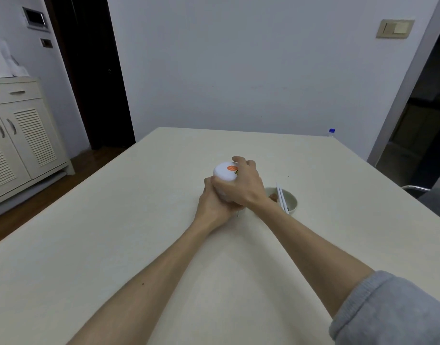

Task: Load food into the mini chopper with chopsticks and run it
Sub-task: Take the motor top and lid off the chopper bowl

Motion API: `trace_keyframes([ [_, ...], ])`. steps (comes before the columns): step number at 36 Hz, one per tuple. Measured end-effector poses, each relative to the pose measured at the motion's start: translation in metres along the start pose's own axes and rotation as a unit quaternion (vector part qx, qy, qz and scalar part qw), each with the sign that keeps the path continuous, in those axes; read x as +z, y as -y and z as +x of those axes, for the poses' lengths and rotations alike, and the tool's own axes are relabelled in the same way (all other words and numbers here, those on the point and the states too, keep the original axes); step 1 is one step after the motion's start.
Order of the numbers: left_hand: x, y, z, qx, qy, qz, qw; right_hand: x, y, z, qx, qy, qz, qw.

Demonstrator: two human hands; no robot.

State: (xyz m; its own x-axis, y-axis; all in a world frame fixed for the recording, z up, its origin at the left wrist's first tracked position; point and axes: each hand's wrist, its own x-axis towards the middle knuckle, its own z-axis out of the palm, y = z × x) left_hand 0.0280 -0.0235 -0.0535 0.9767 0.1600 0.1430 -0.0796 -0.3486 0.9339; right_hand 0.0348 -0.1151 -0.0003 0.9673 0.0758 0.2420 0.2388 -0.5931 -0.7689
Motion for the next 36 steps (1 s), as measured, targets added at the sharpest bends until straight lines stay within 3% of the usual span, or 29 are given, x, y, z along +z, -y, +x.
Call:
trace_keyframes([
  [3,-0.003,-0.001,-0.003,0.005,-0.001,0.039,0.999,-0.003,-0.001,0.003,-0.002,-0.009,0.035,0.999],
  [8,-0.004,0.001,-0.002,0.0,0.003,0.013,1.0,-0.01,0.007,0.007,-0.002,-0.03,0.078,0.997],
  [15,-0.013,-0.013,-0.007,0.085,-0.009,-0.057,0.995,-0.018,0.015,0.006,0.046,-0.053,0.183,0.981],
  [21,-0.036,-0.035,-0.013,0.146,-0.032,-0.048,0.988,-0.025,0.028,0.004,0.13,-0.022,0.311,0.941],
  [27,-0.052,-0.046,-0.017,0.177,-0.043,-0.037,0.983,-0.027,0.037,-0.003,0.143,0.053,0.407,0.901],
  [30,-0.062,-0.048,-0.02,0.194,-0.061,-0.009,0.979,-0.025,0.042,-0.007,0.135,0.062,0.382,0.912],
  [36,-0.083,-0.042,-0.02,0.184,-0.077,0.079,0.977,-0.016,0.056,-0.019,0.058,0.033,0.218,0.974],
])
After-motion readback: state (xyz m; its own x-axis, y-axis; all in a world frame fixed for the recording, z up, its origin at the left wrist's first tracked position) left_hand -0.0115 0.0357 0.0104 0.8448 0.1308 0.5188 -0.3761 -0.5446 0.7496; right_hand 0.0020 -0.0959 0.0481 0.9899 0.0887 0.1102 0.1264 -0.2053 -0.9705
